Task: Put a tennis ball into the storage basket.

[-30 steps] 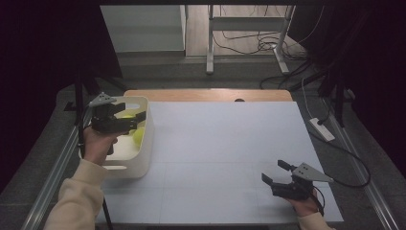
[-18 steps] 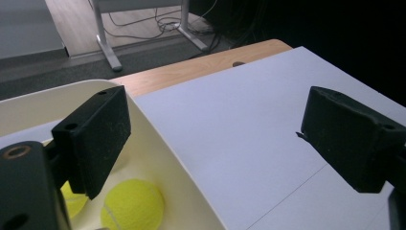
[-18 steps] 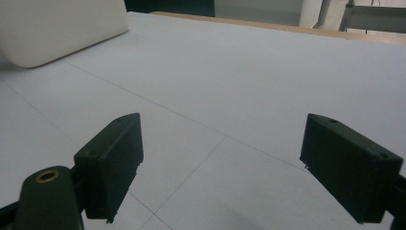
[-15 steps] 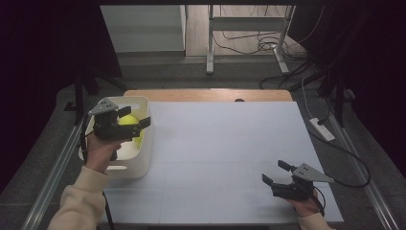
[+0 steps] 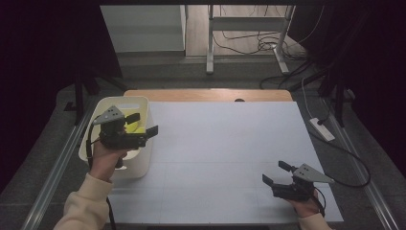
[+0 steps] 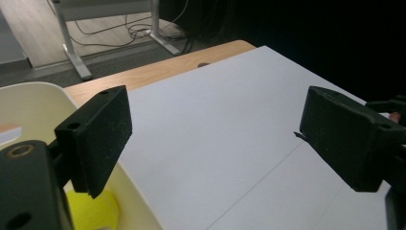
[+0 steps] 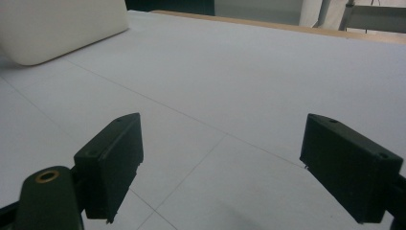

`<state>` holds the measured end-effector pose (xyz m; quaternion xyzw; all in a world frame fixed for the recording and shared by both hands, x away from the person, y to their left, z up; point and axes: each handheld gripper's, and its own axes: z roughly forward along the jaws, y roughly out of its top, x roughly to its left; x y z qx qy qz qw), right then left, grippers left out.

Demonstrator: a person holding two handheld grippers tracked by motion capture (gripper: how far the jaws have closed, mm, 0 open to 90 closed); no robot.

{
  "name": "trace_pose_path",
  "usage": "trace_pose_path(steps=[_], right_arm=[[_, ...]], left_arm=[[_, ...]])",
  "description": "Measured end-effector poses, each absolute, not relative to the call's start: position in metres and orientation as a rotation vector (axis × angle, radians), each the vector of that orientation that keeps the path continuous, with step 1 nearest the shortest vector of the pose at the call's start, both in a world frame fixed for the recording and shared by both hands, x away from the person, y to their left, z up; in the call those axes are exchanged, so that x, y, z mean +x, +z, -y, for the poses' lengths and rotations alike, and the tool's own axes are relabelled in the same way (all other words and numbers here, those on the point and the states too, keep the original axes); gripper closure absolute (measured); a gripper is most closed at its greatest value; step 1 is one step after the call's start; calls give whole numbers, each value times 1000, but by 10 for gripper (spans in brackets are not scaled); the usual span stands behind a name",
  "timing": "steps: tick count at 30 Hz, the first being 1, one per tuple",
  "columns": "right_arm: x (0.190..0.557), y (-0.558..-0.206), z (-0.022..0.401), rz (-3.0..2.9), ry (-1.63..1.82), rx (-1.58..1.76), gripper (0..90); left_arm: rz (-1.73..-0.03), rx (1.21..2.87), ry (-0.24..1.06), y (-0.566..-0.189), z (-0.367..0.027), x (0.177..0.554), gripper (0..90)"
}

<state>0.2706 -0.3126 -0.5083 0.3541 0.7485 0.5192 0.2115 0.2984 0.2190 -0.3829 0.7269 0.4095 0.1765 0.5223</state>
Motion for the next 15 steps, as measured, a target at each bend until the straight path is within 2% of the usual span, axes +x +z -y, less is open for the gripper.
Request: trace_pose_path(steps=[15], right_arm=[[268,-507,313,-2074,1442,973,145]], left_arm=[[-895,1746,362,-399,-193,280,126]])
